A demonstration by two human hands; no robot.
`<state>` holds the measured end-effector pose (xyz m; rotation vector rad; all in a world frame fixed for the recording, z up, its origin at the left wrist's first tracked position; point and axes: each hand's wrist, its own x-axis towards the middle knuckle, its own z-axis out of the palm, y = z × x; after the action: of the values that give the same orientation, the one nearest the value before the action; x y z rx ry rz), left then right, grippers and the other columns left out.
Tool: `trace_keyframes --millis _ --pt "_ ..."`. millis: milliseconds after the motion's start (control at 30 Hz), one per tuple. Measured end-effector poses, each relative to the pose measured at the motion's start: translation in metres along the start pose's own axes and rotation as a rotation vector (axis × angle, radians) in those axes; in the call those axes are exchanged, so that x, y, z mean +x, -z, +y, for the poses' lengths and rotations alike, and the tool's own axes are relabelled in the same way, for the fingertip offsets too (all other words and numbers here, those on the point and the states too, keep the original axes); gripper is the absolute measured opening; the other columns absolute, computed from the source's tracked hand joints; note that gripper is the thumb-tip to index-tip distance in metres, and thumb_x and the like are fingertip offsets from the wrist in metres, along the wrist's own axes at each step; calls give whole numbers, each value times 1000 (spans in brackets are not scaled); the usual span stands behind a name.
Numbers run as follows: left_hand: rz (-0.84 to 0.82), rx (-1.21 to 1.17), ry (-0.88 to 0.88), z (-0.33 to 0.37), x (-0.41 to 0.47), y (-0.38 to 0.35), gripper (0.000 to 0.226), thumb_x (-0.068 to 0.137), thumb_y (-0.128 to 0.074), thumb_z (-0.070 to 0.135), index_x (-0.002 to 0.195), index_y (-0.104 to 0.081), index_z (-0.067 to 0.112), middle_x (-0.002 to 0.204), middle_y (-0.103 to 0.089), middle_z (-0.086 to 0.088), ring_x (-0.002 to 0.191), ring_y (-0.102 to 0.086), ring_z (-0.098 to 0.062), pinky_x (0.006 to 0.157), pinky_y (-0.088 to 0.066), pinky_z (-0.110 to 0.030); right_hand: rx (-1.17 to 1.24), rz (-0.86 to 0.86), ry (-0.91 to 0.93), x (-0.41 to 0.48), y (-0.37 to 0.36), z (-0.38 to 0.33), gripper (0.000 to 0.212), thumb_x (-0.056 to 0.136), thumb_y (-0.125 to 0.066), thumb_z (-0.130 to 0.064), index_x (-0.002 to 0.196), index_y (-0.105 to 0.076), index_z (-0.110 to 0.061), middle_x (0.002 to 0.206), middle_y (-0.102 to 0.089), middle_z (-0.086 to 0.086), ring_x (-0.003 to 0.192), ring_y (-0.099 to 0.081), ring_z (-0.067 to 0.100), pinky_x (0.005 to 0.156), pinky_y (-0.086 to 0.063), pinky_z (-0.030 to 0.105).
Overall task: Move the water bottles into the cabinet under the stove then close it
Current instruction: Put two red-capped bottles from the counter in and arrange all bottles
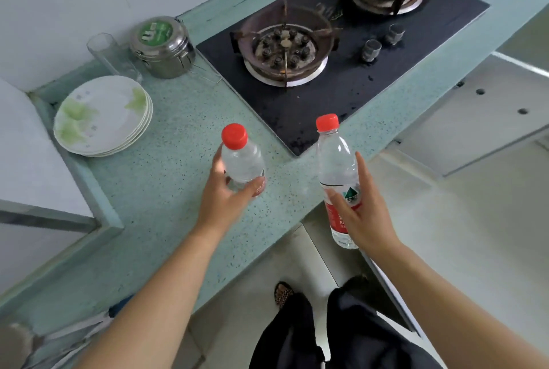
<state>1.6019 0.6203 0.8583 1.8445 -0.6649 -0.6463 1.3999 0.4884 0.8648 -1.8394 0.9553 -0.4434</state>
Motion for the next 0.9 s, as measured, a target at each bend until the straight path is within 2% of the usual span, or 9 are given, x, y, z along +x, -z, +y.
trace_keyframes --millis 100,167,200,300,400,500,667,800,900 --pt "-17 20 -41 15 16 -16 68 73 -75 35 129 -38 28 109 -56 22 96 -58 10 76 -44 -7 2 88 -18 -7 20 2 76 88 -59 -24 146 -10 -31 129 -37 -13 104 -49 15 61 -45 3" --pt "-30 104 -94 28 26 -31 54 78 -73 19 120 -40 30 98 -56 19 78 -58 13 64 -44 -4 -6 144 -41 -14 36 4 76 89 -58 -26 145 -8 -35 124 -38 -13 96 -52 20 61 -46 6" --pt "-33 166 -122 33 31 -38 51 78 -73 20 119 -43 29 99 -58 15 79 -58 10 66 -44 -8 -32 178 -41 -17 44 6 76 89 -58 -28 143 -6 -40 122 -38 -12 92 -53 15 63 -45 8" --pt "-57 346 -151 38 38 -67 58 76 -72 37 126 -44 24 117 -56 3 99 -54 -12 77 -39 -27 -65 286 -71 -28 67 16 76 89 -56 -32 141 -2 -43 120 -34 -14 103 -42 8 76 -38 13" --pt "-80 400 -102 44 32 -108 69 72 -64 58 129 -41 28 118 -55 -3 105 -54 -22 76 -39 -31 -40 376 -150 -43 97 33 77 89 -56 -30 146 -5 -34 118 -35 -12 102 -39 5 75 -36 8" --pt "-151 375 -112 54 18 -153 85 64 -52 77 135 -33 35 121 -55 -5 106 -55 -23 77 -44 -32 -55 440 -182 -63 129 56 75 90 -56 -28 147 -7 -32 116 -39 -8 102 -41 8 83 -32 13" --pt "-239 381 -89 73 -19 -242 85 65 -45 83 137 -26 42 124 -52 -4 106 -56 -23 84 -50 -40 -41 469 -239 -94 184 105 72 91 -53 -30 146 -7 -37 115 -43 0 102 -47 15 85 -36 19" --pt "-276 366 -60 89 -55 -332 71 77 -49 68 138 -27 40 130 -49 2 106 -51 -15 84 -44 -32 -2 469 -273 -110 246 159 70 90 -53 -33 145 -10 -38 114 -46 3 100 -48 14 78 -38 11" --pt "-258 358 14 100 -77 -402 76 67 -46 81 133 -29 47 129 -53 2 113 -55 -22 92 -49 -45 5 417 -267 -117 307 197 68 91 -53 -33 144 -13 -40 111 -47 5 98 -52 18 80 -43 19"
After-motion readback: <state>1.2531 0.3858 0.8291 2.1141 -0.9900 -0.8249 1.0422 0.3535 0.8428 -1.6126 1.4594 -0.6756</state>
